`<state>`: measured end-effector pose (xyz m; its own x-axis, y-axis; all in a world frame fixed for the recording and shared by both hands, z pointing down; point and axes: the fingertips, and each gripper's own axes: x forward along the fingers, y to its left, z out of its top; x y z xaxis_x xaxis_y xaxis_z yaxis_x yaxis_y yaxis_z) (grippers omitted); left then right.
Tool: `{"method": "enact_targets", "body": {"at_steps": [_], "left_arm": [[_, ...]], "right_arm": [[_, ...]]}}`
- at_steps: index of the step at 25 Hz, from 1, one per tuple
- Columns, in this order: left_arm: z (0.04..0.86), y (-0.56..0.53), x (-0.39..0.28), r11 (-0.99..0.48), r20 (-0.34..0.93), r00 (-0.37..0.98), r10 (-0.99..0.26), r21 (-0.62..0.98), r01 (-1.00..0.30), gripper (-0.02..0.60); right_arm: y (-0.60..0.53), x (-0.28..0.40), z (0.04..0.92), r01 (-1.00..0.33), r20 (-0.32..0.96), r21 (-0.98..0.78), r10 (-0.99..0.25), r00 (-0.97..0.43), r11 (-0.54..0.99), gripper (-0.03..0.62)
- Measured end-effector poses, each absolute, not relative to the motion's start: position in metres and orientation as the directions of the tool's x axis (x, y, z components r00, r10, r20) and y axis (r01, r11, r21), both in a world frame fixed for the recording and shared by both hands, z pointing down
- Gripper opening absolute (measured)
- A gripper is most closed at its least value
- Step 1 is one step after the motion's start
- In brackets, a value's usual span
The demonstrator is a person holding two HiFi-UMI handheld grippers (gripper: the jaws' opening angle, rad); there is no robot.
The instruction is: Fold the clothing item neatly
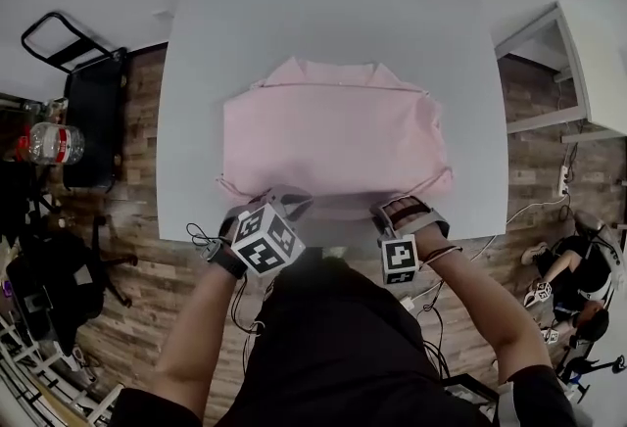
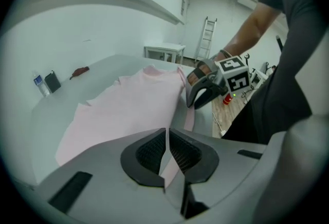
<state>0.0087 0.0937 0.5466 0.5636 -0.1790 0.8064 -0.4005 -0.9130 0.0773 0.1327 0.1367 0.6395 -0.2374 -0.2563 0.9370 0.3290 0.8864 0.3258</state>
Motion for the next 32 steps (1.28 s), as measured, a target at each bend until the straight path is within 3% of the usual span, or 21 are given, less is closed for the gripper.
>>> {"method": "enact_targets", "body": {"at_steps": [1,2,6,9,14,15,16,17,22,28,32], "left_arm": [[0.554,0.104,0.01,-0.926,0.814,0.559,-0.159,0.075,-0.371,0.015],[0.561,0.115,0.011,-0.938,0.819,0.557,-0.137,0.073,-0.338,0.036],[0.576,0.135,0.024,-0.971,0.812,0.579,-0.08,0.066,-0.228,0.208],[0.59,0.135,0.032,-0.988,0.833,0.547,-0.086,-0.002,-0.152,0.244],[0.629,0.103,0.002,-0.97,0.886,0.407,-0.222,-0.159,-0.184,0.244],[0.63,0.098,-0.007,-0.967,0.891,0.389,-0.232,-0.17,-0.189,0.202],[0.627,0.094,-0.016,-0.967,0.897,0.377,-0.231,-0.169,-0.19,0.028],[0.621,0.09,-0.026,-0.969,0.903,0.37,-0.219,-0.156,-0.192,0.021],[0.587,0.043,-0.069,-0.969,0.918,0.347,-0.192,-0.121,-0.217,0.021],[0.603,0.01,-0.087,-0.97,0.927,0.355,-0.121,-0.034,-0.24,0.025],[0.598,0.017,-0.081,-0.962,0.877,0.478,-0.054,0.082,-0.26,0.203]], "right_arm": [[0.137,0.132,0.639,0.323,0.937,0.323,-0.254,-0.239,0.89,0.054],[0.137,0.129,0.634,0.302,0.936,0.317,-0.245,-0.252,0.899,0.035],[0.128,0.114,0.585,0.149,0.907,0.272,-0.201,-0.371,0.951,0.021],[0.113,0.103,0.539,0.063,0.865,0.232,-0.176,-0.469,0.971,0.021],[0.091,0.089,0.483,-0.034,0.779,0.142,-0.133,-0.613,0.989,0.021],[0.084,0.089,0.477,-0.056,0.765,0.13,-0.136,-0.629,0.99,0.021],[0.076,0.09,0.475,-0.077,0.758,0.126,-0.146,-0.636,0.989,0.021],[0.067,0.092,0.476,-0.093,0.758,0.131,-0.16,-0.632,0.987,0.021],[0.025,0.094,0.509,-0.13,0.786,0.195,-0.234,-0.572,0.972,0.021],[0.004,0.088,0.561,-0.108,0.836,0.248,-0.269,-0.478,0.963,0.023],[0.003,0.096,0.588,-0.112,0.87,0.224,-0.25,-0.424,0.968,0.024]]}}
